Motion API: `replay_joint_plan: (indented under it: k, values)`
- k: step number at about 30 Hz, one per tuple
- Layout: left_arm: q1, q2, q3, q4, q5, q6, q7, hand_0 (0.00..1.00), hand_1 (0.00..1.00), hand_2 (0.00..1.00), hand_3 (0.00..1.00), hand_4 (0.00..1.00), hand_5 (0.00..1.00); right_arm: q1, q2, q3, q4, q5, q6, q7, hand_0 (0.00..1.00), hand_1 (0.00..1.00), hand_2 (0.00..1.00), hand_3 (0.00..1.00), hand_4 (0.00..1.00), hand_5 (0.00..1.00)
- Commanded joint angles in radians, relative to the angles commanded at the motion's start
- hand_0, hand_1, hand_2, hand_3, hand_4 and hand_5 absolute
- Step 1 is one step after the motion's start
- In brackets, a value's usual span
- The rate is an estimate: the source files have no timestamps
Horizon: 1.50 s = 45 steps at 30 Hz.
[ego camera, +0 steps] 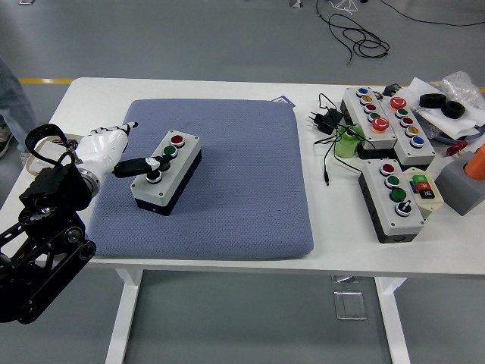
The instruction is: Pick up the button,place it on the desk,press the button,press the button
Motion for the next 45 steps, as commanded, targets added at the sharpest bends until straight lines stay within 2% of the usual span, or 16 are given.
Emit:
replay_joint_plan:
  k: [2, 6, 11, 16, 22, 23, 29, 32, 34, 35, 38, 40, 41, 45]
  values:
    - [-0.001, -0.005, 0.002, 0.001, -0.001, 0.000, 0.001, 0.998, 0.998, 0.998, 0.998, 0.998, 0.998, 0.000, 0.000, 0.000, 0.000, -0.001, 0.000, 0.000, 0.631, 0.549, 0.623, 0.570, 0.305, 0.247]
    - [-0.003, -0.036, 0.004, 0.019, 0.033, 0.004, 0.009, 0.992, 0.998, 0.998, 0.998, 0.998, 0.998, 0.002, 0.000, 0.001, 0.000, -0.004, 0.001, 0.000, 0.631, 0.550, 0.623, 0.569, 0.306, 0.247]
    - [0.003, -0.084, -0.013, 0.058, 0.128, 0.040, 0.016, 0.985, 0.998, 0.998, 0.998, 0.998, 0.998, 0.003, -0.001, 0.003, 0.000, -0.006, 0.000, 0.000, 0.631, 0.549, 0.623, 0.569, 0.306, 0.247]
    - [0.002, -0.113, -0.005, 0.094, 0.165, 0.060, 0.020, 0.985, 0.998, 0.998, 0.998, 0.998, 0.998, 0.005, 0.000, 0.003, 0.000, -0.006, 0.000, -0.001, 0.631, 0.549, 0.623, 0.569, 0.306, 0.247]
    - [-0.001, -0.134, 0.014, 0.114, 0.165, 0.060, 0.017, 0.971, 0.998, 0.998, 0.998, 0.998, 0.998, 0.005, -0.001, 0.005, 0.000, -0.010, 0.001, -0.001, 0.631, 0.549, 0.622, 0.569, 0.306, 0.247]
    - [-0.001, -0.136, 0.015, 0.116, 0.164, 0.061, 0.017, 0.943, 0.998, 0.998, 0.998, 0.998, 0.998, 0.005, -0.001, 0.005, 0.000, -0.011, 0.002, -0.002, 0.631, 0.549, 0.623, 0.569, 0.307, 0.249]
    - [-0.012, -0.155, 0.028, 0.167, 0.180, 0.074, 0.009, 0.938, 0.998, 0.998, 0.998, 0.998, 0.984, 0.005, -0.001, 0.004, 0.000, -0.010, 0.002, -0.002, 0.630, 0.549, 0.623, 0.568, 0.308, 0.248]
    - [-0.017, -0.162, 0.035, 0.201, 0.196, 0.066, -0.031, 0.938, 0.998, 0.998, 0.998, 0.998, 0.984, 0.006, -0.001, 0.003, 0.000, -0.009, 0.002, -0.002, 0.630, 0.549, 0.623, 0.568, 0.308, 0.248]
    - [-0.020, -0.168, 0.041, 0.223, 0.196, 0.084, -0.040, 0.938, 0.998, 0.998, 0.998, 0.998, 0.984, 0.005, -0.001, 0.002, 0.000, -0.008, 0.002, -0.002, 0.630, 0.549, 0.623, 0.568, 0.308, 0.248]
    - [-0.021, -0.172, 0.044, 0.235, 0.196, 0.098, -0.042, 0.914, 0.992, 0.998, 0.998, 0.998, 0.876, 0.005, -0.001, 0.002, 0.000, -0.008, 0.002, -0.002, 0.631, 0.549, 0.622, 0.568, 0.308, 0.248]
    - [-0.025, -0.180, 0.051, 0.257, 0.196, 0.126, -0.043, 0.914, 0.992, 0.998, 0.998, 0.998, 0.876, 0.005, -0.001, 0.002, 0.000, -0.010, 0.002, -0.002, 0.631, 0.549, 0.622, 0.568, 0.308, 0.248]
    - [-0.028, -0.183, 0.053, 0.264, 0.196, 0.117, -0.046, 0.914, 0.992, 0.998, 0.998, 0.998, 0.876, 0.005, -0.001, 0.002, 0.000, -0.011, 0.002, -0.002, 0.631, 0.549, 0.622, 0.568, 0.308, 0.248]
    - [-0.031, -0.184, 0.057, 0.268, 0.196, 0.112, -0.045, 0.839, 0.949, 0.998, 0.998, 0.998, 0.722, 0.005, -0.001, 0.002, 0.000, -0.012, 0.002, -0.002, 0.632, 0.548, 0.622, 0.569, 0.309, 0.245]
    - [-0.037, -0.185, 0.058, 0.277, 0.196, 0.082, -0.046, 0.839, 0.949, 0.998, 0.998, 0.998, 0.722, 0.004, -0.002, 0.003, 0.000, -0.016, 0.003, -0.003, 0.632, 0.548, 0.622, 0.569, 0.309, 0.245]
